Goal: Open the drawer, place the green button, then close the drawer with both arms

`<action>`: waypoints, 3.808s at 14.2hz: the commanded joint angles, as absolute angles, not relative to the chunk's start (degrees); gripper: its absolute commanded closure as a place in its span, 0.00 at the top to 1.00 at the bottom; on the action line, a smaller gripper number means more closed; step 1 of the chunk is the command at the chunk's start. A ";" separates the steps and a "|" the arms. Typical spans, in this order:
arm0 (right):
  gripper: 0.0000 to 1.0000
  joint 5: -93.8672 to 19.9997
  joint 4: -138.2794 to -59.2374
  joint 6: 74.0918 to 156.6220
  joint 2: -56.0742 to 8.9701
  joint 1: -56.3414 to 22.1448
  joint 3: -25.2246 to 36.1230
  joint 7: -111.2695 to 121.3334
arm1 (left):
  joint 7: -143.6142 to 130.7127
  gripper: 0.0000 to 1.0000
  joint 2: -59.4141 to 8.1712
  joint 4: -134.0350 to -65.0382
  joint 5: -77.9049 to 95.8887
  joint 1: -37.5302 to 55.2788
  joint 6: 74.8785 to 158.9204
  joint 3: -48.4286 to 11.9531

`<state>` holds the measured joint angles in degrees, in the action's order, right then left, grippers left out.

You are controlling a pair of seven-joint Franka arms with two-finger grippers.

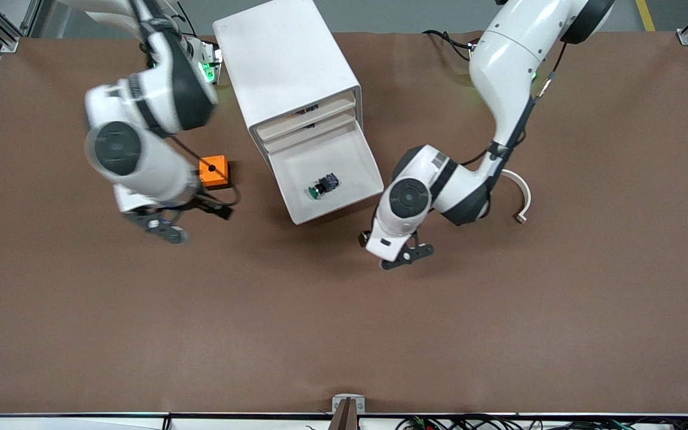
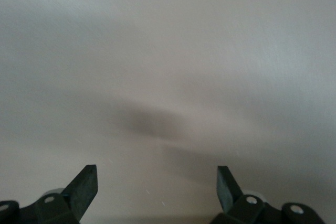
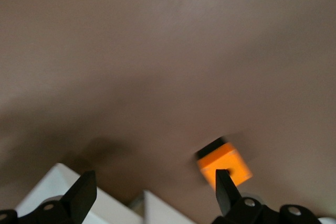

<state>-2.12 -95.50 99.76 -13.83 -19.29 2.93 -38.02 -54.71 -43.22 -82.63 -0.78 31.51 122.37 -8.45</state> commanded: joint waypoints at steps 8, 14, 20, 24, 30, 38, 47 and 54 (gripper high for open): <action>1.00 0.09 -90.03 86.25 -6.50 2.81 1.49 5.19 | -73.36 1.00 -41.31 -89.12 -1.23 36.91 123.05 -17.91; 1.00 0.53 -85.35 84.64 -6.86 3.07 1.41 4.48 | -84.45 1.00 -41.75 -90.70 -1.23 37.18 122.87 -24.86; 1.00 0.70 -84.73 84.90 -7.03 3.78 1.41 4.66 | -91.85 1.00 -39.83 -89.48 -2.19 34.74 118.69 -25.41; 1.00 0.70 -84.02 84.64 -7.12 3.69 1.41 4.75 | -83.45 1.00 -34.91 -85.87 -8.86 22.89 110.67 -24.52; 1.00 -0.17 -84.11 82.18 -7.03 3.52 1.14 4.48 | -61.47 1.00 -25.94 -85.78 -10.46 3.89 107.85 -24.52; 1.00 -0.62 -86.13 81.92 -2.02 3.08 0.97 5.09 | -26.14 1.00 -12.58 -85.87 -9.59 -13.35 95.46 -24.70; 1.00 -0.62 -93.92 86.37 3.23 1.93 1.23 5.36 | -9.40 1.00 4.90 -94.20 -3.52 2.81 89.83 -4.05; 1.00 -0.53 -98.62 91.49 7.21 2.02 1.32 5.36 | -8.53 1.00 10.90 -100.11 -0.97 6.42 89.04 -1.49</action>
